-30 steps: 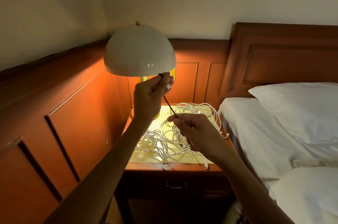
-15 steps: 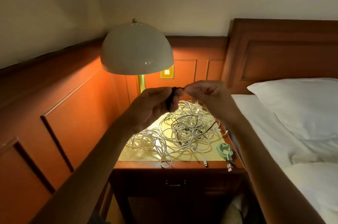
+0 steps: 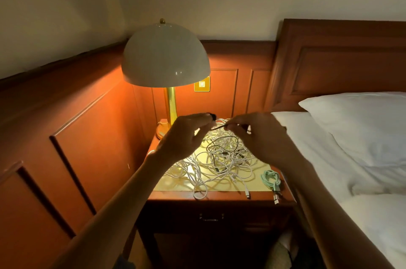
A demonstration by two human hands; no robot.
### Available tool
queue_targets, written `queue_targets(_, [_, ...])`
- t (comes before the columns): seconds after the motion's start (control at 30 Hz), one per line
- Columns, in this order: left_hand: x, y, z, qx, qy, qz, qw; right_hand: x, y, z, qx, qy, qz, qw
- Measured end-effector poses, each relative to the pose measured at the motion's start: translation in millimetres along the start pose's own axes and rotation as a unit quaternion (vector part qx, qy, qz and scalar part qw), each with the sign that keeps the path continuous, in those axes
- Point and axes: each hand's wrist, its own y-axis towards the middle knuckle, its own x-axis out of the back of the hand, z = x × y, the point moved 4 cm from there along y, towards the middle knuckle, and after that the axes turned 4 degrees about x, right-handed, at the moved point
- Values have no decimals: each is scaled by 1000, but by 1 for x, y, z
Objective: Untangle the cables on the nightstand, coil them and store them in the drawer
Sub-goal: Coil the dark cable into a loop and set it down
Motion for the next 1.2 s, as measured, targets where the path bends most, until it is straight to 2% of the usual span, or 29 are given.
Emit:
queue_targets(0.07, [-9, -12, -4, 63, -132, 95, 985, 17, 6, -9, 28, 2, -11, 1000])
queue_targets(0.13, [-12, -17, -10, 153, -312, 170, 922, 24, 11, -16, 42, 58, -5, 997])
queue_targets(0.2, [-7, -15, -22, 205, -454, 195, 845, 21, 13, -21, 14, 181, -16, 983])
queue_targets(0.27, [-1, -7, -34, 227, -567, 157, 776, 12, 10, -19, -18, 298, -60, 953])
queue_targets(0.33, [2, 7, -41, 211, -646, 82, 729, -6, 6, -10, -47, 359, -95, 927])
queue_targets(0.37, [0, 14, -40, 208, -679, 37, 704, -17, 3, -4, -52, 355, -107, 927])
queue_targets(0.4, [-2, 20, -38, 224, -708, -11, 669, -26, 1, 2, -48, 321, -121, 938])
queue_targets(0.43, [-7, 24, -34, 252, -714, -57, 651, -33, -1, 9, -39, 270, -136, 952])
queue_targets(0.47, [-10, 27, -28, 276, -682, -101, 670, -39, -3, 12, -32, 216, -146, 965])
queue_targets(0.5, [-13, 27, -24, 291, -612, -139, 722, -43, -4, 14, -34, 170, -143, 974])
queue_targets(0.53, [-13, 26, -21, 285, -518, -165, 789, -45, -4, 13, -44, 132, -130, 982])
queue_targets(0.57, [-13, 24, -22, 260, -415, -179, 853, -46, -4, 10, -53, 104, -110, 987])
queue_targets(0.6, [-13, 23, -23, 228, -319, -185, 901, -46, -4, 7, -55, 84, -88, 991])
queue_targets(0.63, [-12, 22, -23, 198, -232, -188, 934, -44, -5, 5, -52, 72, -69, 994])
queue_targets(0.7, [-8, 21, -22, 130, -88, -181, 971, -37, -7, 7, -31, 43, -44, 998])
queue_targets(0.77, [-10, 19, -22, 55, -20, -109, 992, -26, -8, 6, -6, -13, -49, 999])
queue_targets(0.83, [-18, 13, -21, 15, -3, -9, 1000, -13, -7, -1, -7, -41, -64, 997])
queue_targets(0.97, [-25, 4, -20, 27, -39, 113, 993, -8, -3, -9, -3, 7, -61, 998])
queue_targets(1.1, [-23, -3, -19, 58, -120, 147, 980, -14, 1, -17, 21, 54, -9, 998])
queue_targets(1.2, [-21, -5, -17, 104, -169, 128, 972, -18, 1, -21, 46, 121, -25, 991])
